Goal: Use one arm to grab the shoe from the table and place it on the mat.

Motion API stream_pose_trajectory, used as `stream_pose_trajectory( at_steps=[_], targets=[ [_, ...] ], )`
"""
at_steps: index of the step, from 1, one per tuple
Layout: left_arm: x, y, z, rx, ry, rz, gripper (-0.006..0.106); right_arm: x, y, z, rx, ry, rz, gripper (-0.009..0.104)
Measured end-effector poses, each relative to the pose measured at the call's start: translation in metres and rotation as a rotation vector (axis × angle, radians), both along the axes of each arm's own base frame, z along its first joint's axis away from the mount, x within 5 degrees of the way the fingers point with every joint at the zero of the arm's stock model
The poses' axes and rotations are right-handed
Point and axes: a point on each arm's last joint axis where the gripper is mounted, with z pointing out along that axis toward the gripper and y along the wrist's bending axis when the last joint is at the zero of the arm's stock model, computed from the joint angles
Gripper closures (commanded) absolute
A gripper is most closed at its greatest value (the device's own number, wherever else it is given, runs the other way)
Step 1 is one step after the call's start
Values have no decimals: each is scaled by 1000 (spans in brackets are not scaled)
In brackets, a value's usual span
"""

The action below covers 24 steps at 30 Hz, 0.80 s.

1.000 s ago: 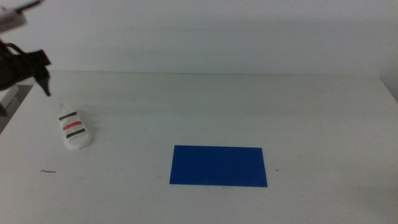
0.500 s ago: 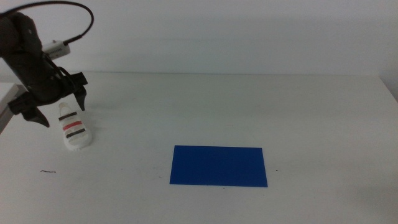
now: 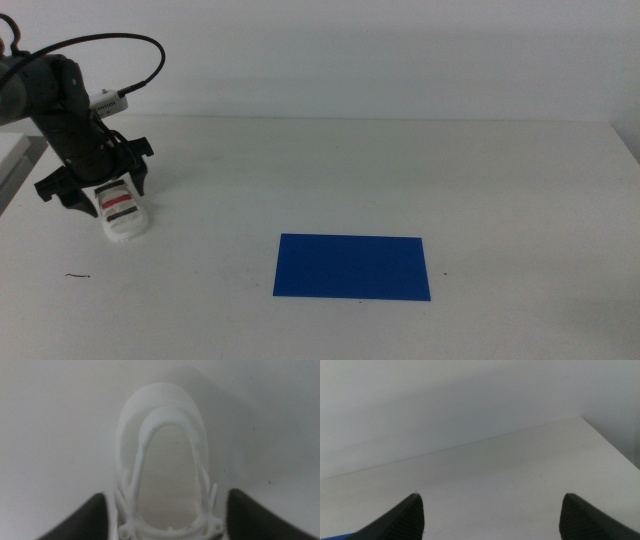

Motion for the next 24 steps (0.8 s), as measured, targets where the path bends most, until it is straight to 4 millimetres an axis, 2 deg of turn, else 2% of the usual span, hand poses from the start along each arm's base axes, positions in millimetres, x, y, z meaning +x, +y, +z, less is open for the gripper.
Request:
stream_pose_trajectory(
  at_steps=[2, 5, 6, 9, 10, 14, 17, 20, 22, 24],
  targets=[
    [0, 0, 0, 0, 2, 2, 65, 0, 0, 0, 0, 0, 0, 16],
    [-2, -3, 4, -3, 21, 8, 96, 0, 0, 0, 0, 0, 0, 16],
    [-3, -7, 7, 6, 26, 5, 102, 0, 0, 0, 0, 0, 0, 16],
    [-6, -32, 31, 40, 30, -22, 102, 0, 0, 0, 0, 0, 0, 16],
    [-7, -47, 43, 41, 22, -40, 102, 0, 0, 0, 0, 0, 0, 16],
    [-15, -130, 80, 23, -16, -165, 102, 0, 0, 0, 0, 0, 0, 16],
    [-32, -197, 82, -1, 2, -241, 102, 0, 0, 0, 0, 0, 0, 16],
    [-58, -256, 73, -11, 30, -310, 102, 0, 0, 0, 0, 0, 0, 16],
    [-77, -286, 67, -7, 46, -347, 102, 0, 0, 0, 0, 0, 0, 16],
    [-89, -303, 63, -1, 58, -369, 102, 0, 0, 0, 0, 0, 0, 16]
  ],
)
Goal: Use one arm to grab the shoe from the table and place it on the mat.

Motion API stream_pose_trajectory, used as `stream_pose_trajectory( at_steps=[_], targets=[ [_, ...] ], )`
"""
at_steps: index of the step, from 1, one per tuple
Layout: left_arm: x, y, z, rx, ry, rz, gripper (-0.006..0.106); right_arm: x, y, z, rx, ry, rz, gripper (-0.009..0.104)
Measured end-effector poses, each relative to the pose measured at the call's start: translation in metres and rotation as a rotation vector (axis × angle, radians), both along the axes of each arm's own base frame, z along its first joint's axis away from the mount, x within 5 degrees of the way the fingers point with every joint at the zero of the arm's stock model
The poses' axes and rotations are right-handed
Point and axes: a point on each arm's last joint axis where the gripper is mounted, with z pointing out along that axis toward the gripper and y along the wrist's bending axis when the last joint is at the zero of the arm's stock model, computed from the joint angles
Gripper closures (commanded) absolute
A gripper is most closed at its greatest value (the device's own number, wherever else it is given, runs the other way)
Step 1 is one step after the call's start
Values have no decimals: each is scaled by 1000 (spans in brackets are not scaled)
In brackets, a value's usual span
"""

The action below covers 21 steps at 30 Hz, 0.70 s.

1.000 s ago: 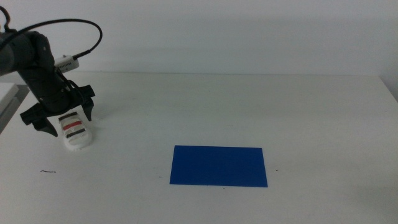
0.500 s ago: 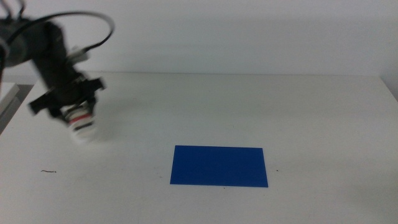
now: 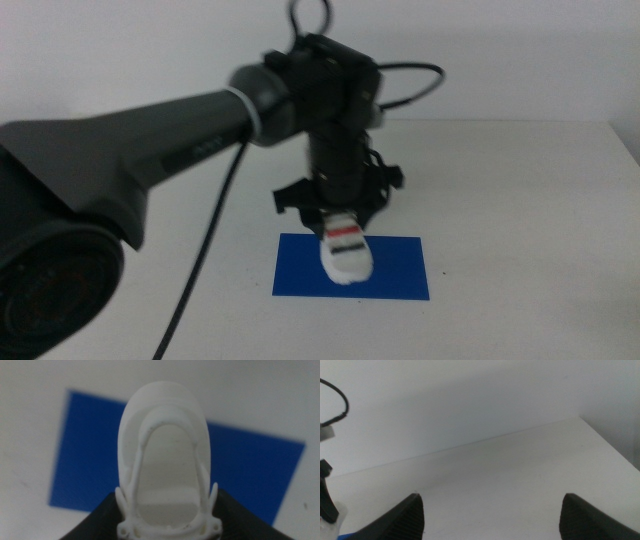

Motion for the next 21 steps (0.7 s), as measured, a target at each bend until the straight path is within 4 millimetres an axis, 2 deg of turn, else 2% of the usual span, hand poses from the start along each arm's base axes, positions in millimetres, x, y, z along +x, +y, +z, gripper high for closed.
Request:
stream_pose_trajectory(
  at_steps=[3, 6, 9, 14, 15, 17, 21],
  targets=[
    [-7, -9, -1, 10, 0, -40, 102, 0, 0, 0, 0, 0, 0, 16],
    [-6, -8, -1, 49, -23, -218, 102, 0, 0, 0, 0, 0, 0, 16],
    [-5, -8, 0, 107, -63, -606, 102, 0, 0, 0, 0, 0, 0, 16],
    [-9, -11, -2, 176, -102, -1495, 102, 0, 0, 0, 0, 0, 0, 16],
    [-10, -11, -4, 178, -106, -1609, 102, 0, 0, 0, 0, 0, 0, 16],
    [-13, -13, -9, 164, -106, -1783, 102, 0, 0, 0, 0, 0, 0, 16],
    [-13, -16, -17, 127, -105, -1877, 102, 0, 0, 0, 0, 0, 0, 16]
  ],
)
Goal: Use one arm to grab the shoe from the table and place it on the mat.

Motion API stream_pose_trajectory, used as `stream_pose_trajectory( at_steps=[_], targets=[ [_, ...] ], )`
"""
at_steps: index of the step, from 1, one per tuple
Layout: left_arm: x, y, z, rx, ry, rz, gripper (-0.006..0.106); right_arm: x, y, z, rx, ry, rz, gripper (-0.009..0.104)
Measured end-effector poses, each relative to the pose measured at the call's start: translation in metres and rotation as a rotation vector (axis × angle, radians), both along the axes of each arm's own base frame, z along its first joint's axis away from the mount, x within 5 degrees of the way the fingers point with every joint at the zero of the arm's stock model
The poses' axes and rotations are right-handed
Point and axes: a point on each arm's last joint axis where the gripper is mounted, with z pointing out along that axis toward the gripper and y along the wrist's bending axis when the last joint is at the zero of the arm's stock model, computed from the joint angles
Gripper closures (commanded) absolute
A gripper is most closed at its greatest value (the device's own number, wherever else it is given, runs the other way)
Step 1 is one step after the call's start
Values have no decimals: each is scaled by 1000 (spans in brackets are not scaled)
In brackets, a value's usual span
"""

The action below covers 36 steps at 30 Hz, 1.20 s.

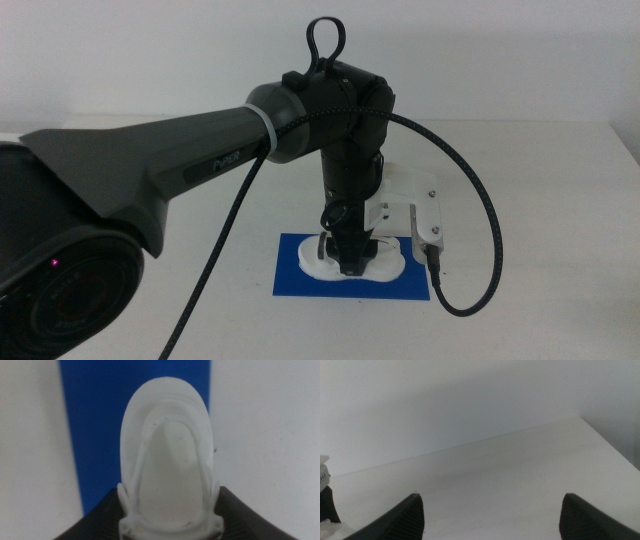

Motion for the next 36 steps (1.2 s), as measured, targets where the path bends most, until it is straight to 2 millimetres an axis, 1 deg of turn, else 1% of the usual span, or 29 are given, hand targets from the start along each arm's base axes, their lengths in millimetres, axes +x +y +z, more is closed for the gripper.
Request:
stream_pose_trajectory(
  at_steps=[3, 8, 15, 18, 19, 22, 26, 28, 29, 30, 31, 36],
  targets=[
    [0, -3, -5, -17, 20, -4, 102, 0, 0, 0, 0, 0, 0, 16],
    [5, -7, -5, -62, -25, 46, 102, 0, 0, 0, 0, 0, 0, 16],
    [10, -6, -11, -41, -57, 79, 102, 0, 0, 0, 0, 0, 0, 16],
    [10, -6, -12, -33, -57, 77, 99, 0, 0, 0, 0, 0, 0, 16],
    [10, -6, -13, -30, -57, 76, 91, 0, 0, 0, 0, 0, 0, 16],
    [11, -7, -18, -25, -51, 77, 77, 0, 0, 0, 0, 0, 0, 16],
    [12, -7, -25, -14, -42, 76, 50, 0, 0, 0, 0, 0, 0, 16],
    [12, -7, -27, -14, -42, 76, 33, 0, 0, 0, 0, 0, 0, 16],
    [14, -6, -27, -15, -47, 80, 19, 0, 0, 0, 0, 0, 0, 16],
    [14, -6, -27, -14, -48, 79, 11, 0, 0, 0, 0, 0, 0, 16],
    [15, -5, -27, -13, -51, 80, 6, 0, 0, 0, 0, 0, 0, 16],
    [15, -3, -26, 3, -42, 79, 7, 0, 0, 0, 0, 0, 0, 16]
  ],
)
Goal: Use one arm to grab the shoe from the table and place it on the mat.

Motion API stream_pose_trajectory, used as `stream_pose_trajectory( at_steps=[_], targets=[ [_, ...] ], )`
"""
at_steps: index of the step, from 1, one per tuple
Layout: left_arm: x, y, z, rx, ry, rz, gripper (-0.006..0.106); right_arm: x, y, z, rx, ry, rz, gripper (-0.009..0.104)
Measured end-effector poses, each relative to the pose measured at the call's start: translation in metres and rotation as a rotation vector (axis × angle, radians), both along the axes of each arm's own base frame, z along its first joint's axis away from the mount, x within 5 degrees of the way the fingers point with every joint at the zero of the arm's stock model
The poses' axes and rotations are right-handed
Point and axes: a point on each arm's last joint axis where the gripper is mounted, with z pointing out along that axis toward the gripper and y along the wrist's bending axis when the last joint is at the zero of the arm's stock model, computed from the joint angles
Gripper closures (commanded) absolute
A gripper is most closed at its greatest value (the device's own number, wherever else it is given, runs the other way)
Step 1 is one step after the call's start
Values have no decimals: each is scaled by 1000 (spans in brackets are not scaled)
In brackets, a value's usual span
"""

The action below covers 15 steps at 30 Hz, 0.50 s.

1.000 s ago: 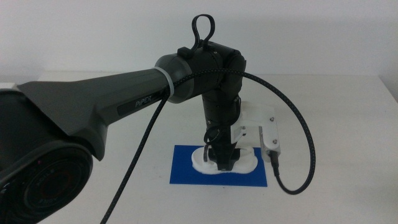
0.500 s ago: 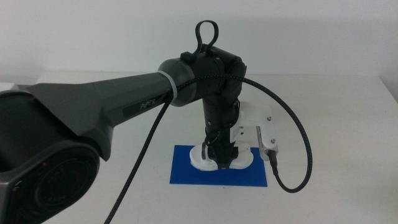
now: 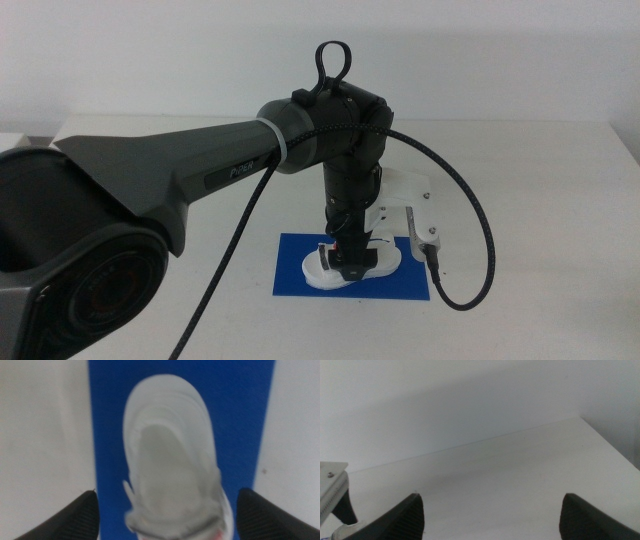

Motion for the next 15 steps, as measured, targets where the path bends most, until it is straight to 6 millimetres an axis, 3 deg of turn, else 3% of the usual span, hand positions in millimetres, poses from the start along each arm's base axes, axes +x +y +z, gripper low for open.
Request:
stream_pose_trajectory(
  at_steps=[3, 7, 11, 15],
  targets=[
    [-1, 5, 17, 21, 1, 29, 7, 0, 0, 0, 0, 0, 0, 16],
    [1, 25, 80, -97, -81, 176, 7, 0, 0, 0, 0, 0, 0, 16],
    [-13, 79, 164, -305, -139, 446, 7, 0, 0, 0, 0, 0, 0, 16],
    [-49, 144, 204, -461, -148, 661, 7, 0, 0, 0, 0, 0, 0, 16]
  ],
)
